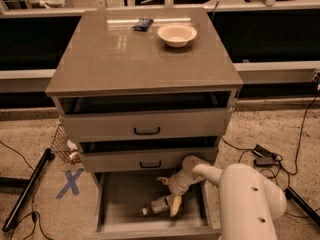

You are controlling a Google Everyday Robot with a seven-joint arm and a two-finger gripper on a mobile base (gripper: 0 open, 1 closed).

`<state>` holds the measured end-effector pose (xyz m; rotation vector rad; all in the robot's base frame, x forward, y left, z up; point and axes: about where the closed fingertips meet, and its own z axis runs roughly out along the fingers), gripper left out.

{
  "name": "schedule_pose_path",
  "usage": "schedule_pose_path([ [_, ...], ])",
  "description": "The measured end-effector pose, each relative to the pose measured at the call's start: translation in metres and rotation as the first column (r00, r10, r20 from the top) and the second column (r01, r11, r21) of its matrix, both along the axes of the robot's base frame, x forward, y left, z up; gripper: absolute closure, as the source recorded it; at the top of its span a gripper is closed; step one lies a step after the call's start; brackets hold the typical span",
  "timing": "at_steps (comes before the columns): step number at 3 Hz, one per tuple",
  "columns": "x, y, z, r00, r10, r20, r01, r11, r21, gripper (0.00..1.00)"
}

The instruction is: Pick blue plastic bottle from bottom drawer and place on counter

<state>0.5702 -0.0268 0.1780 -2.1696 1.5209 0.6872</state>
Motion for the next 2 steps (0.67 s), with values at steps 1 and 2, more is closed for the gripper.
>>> schedule_pose_path([
  [1,-0.006,-0.006,-0.011,0.9991,-0.042,0.002,0.042,0.999,-0.029,0.0],
  [2,-0.015,-0.014,-0.023,0.9939,-0.11,-0.008,0.11,0.994,-0.017,0.0],
])
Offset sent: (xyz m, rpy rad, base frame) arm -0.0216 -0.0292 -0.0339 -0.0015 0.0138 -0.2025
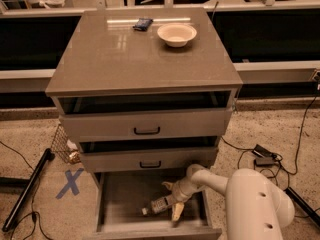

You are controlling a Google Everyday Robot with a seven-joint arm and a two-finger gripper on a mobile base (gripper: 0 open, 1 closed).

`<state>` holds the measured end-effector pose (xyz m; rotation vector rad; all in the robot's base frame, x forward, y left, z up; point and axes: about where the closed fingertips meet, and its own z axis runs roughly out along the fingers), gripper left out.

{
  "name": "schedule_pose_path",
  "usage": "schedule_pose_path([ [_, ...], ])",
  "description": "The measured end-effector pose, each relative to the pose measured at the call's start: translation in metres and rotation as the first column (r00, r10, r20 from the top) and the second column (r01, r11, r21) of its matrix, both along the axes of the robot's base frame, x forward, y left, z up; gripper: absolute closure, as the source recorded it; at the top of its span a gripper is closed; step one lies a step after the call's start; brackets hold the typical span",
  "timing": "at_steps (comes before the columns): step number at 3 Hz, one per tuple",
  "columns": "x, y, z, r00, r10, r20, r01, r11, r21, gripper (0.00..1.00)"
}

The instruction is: Pick blue plastic bottle from bottom drawer and place on counter

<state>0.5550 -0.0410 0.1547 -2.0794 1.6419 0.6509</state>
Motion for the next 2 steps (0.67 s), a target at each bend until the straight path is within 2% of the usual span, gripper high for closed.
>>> schedule_pose_path([
  [1,-0.007,-0.001,-0.012,0.9997,-0.024,-0.006,0.024,1.0,-0.004,0.14],
  [2,-0.013,0.0,-0.027,1.0,0.0,-0.005,0.0,0.999,-0.048,0.33],
])
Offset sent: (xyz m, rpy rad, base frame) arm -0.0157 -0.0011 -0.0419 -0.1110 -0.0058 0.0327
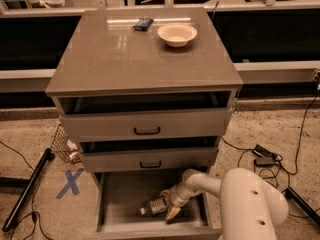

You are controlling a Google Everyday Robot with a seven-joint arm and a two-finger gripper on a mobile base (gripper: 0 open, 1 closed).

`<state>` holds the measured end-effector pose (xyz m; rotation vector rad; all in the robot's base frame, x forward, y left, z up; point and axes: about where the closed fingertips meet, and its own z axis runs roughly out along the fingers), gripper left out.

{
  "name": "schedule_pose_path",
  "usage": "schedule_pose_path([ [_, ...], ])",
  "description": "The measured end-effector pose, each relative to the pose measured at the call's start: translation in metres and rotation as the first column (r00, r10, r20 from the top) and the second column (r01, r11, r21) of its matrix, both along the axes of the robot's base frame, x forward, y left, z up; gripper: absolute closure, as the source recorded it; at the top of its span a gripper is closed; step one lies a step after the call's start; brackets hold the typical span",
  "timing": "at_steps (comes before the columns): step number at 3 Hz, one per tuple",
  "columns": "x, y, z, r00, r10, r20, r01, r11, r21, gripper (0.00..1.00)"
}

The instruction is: Pick blue plastic bottle from bottom drawer and place on counter

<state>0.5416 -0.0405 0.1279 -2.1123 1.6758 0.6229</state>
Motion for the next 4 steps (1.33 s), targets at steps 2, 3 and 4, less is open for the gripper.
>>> schedule_pose_path([
  [2,0.006,-0.003,0.016,0.9975,-0.024,0.066,0.021,0.998,0.053,0.79],
  [3,0.011,-0.017,0.054,0.9895,-0.076,0.123,0.053,0.981,0.186,0.99],
  [4,0.01,-0.054,0.089,0.9728,-0.163,0.164,0.109,0.948,0.299,1.0],
])
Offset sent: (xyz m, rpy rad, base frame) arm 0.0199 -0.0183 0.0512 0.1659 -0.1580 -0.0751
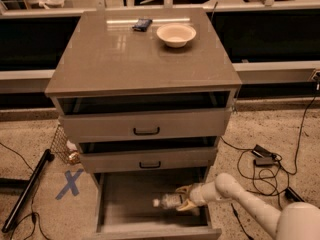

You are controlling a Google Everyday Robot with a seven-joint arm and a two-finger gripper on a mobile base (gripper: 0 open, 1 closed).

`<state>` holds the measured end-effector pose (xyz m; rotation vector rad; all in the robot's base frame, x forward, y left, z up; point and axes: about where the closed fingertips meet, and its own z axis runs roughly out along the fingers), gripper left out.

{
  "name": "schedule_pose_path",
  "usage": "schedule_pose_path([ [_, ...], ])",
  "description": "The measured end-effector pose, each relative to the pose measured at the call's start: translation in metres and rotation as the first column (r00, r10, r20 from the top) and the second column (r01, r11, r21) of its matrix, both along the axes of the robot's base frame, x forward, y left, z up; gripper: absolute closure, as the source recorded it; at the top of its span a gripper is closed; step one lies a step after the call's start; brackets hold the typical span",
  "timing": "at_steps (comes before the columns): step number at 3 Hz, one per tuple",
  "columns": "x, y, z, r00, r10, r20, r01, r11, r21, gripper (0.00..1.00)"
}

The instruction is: Pick blue plastic bottle from bottom drawer and place on counter

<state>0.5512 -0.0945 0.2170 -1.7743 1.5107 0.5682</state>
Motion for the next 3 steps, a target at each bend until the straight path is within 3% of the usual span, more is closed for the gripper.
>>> schedule_pose_path([
  [1,-0.008,-0.049,0.045,0.9972,-0.07,0.024,0.07,0.997,0.029,1.0],
  [2,-0.018,-0.093,0.098,0.9917,-0.112,0.063,0.115,0.992,-0.042,1.0],
  [3,-0.038,-0.116,0.153,0.9882,-0.104,0.112,0.122,0.978,-0.171,1.0],
])
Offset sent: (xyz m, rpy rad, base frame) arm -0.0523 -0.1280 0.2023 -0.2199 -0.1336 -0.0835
